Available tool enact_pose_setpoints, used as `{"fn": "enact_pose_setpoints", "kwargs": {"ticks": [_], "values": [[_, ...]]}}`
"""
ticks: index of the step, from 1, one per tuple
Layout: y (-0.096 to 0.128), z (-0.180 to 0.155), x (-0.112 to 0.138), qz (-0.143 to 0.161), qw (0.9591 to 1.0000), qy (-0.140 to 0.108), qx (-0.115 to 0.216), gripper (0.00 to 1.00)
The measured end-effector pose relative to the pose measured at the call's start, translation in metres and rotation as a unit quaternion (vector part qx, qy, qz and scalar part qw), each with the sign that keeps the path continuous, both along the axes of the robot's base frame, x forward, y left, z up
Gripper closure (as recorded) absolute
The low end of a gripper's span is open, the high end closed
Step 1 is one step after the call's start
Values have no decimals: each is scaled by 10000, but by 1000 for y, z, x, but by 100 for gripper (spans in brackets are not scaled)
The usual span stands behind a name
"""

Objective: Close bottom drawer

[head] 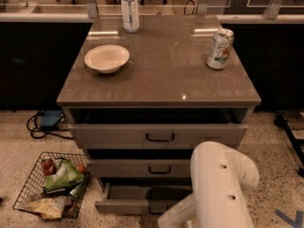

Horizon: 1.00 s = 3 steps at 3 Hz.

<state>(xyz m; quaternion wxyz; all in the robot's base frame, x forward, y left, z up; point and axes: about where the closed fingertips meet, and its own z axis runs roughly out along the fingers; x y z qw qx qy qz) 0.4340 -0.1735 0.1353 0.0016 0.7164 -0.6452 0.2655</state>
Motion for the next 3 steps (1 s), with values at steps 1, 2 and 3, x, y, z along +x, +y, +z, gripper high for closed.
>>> {"fn": "enact_pose_setpoints", "kwargs": {"ticks": [1, 2, 3], "values": [[-29, 1, 18, -490, 9983, -284, 106, 100], [-53, -12, 33, -726, 9936, -712, 491, 100], [-61, -20, 34, -823, 9909, -840, 653, 100]]}}
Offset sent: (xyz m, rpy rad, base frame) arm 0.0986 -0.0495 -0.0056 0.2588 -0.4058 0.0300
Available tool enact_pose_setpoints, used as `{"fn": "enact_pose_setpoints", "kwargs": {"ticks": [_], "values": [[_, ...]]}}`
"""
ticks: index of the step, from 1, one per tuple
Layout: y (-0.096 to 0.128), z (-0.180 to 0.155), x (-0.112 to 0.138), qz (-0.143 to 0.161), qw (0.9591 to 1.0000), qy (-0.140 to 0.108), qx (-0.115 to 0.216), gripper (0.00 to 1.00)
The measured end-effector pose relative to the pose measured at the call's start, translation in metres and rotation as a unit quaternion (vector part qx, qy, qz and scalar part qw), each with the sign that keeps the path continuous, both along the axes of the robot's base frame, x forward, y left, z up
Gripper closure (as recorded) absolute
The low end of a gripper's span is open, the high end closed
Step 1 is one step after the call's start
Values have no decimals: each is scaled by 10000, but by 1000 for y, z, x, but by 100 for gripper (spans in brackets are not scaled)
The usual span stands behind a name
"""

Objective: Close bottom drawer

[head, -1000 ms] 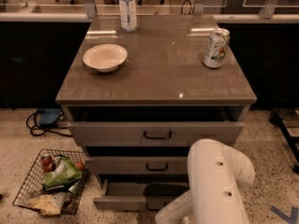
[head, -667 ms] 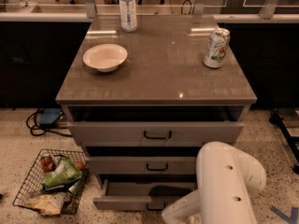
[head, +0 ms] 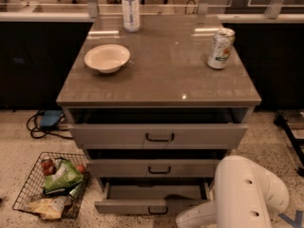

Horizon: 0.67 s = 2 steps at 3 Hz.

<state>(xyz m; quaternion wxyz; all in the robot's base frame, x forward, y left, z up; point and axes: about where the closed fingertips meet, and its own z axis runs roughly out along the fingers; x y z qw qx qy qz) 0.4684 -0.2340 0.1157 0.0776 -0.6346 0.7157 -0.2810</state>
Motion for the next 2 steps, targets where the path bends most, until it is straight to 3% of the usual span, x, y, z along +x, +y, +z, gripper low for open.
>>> {"fn": "enact_pose_setpoints", "kwargs": {"ticks": [2], "values": [[0, -1, 0, 22, 10000, -40, 25, 100]]}}
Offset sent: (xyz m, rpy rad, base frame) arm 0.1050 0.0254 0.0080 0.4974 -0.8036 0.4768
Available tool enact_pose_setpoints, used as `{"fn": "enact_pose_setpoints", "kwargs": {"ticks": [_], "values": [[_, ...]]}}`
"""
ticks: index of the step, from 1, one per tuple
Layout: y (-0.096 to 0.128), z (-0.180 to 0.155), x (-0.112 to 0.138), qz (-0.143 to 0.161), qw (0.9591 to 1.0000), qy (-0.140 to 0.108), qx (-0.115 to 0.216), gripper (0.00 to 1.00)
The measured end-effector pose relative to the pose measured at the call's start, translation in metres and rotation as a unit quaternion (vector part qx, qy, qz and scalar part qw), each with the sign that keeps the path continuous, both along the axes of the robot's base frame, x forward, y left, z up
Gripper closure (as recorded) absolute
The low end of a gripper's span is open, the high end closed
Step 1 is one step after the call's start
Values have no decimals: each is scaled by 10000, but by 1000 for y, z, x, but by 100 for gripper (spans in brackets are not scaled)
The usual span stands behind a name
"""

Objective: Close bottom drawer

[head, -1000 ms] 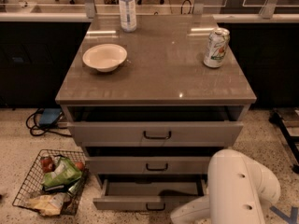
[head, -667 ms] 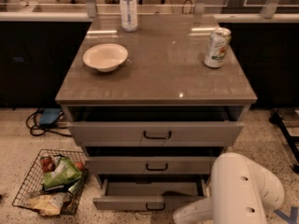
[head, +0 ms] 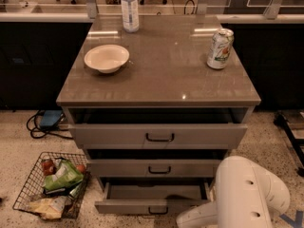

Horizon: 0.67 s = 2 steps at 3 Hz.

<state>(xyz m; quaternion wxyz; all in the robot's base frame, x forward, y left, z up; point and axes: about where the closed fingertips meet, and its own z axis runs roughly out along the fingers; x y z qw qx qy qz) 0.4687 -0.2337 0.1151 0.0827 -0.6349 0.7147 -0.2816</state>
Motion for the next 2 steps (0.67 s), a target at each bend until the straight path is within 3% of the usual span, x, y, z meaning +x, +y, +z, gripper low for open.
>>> {"fn": "enact_pose_setpoints", "kwargs": {"ticks": [2], "values": [[0, 0, -1, 0, 10000, 0, 0, 100]]}}
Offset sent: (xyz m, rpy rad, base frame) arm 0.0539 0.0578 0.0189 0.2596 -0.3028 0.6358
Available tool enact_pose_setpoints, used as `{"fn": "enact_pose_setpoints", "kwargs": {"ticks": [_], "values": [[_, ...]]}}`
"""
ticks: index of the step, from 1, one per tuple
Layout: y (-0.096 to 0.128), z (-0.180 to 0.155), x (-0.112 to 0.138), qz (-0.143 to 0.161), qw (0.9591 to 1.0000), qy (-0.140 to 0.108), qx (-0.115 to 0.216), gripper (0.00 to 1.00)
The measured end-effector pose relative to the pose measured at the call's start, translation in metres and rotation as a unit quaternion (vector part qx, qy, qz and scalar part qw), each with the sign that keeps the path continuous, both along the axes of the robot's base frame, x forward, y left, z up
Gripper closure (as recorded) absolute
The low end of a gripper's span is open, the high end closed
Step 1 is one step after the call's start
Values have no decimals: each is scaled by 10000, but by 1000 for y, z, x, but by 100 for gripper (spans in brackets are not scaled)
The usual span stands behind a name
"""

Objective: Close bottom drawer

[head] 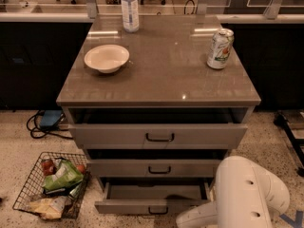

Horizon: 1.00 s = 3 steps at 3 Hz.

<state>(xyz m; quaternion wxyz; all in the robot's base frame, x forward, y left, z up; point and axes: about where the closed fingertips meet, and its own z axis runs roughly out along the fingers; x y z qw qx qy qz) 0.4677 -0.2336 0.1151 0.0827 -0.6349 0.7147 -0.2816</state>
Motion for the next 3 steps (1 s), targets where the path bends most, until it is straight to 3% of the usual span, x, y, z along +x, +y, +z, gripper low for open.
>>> {"fn": "enact_pose_setpoints", "kwargs": {"ticks": [2, 3], "values": [[0, 0, 0, 0, 10000, 1, 1, 100], [7, 1, -5, 6, 9995, 207, 248, 100]]}}
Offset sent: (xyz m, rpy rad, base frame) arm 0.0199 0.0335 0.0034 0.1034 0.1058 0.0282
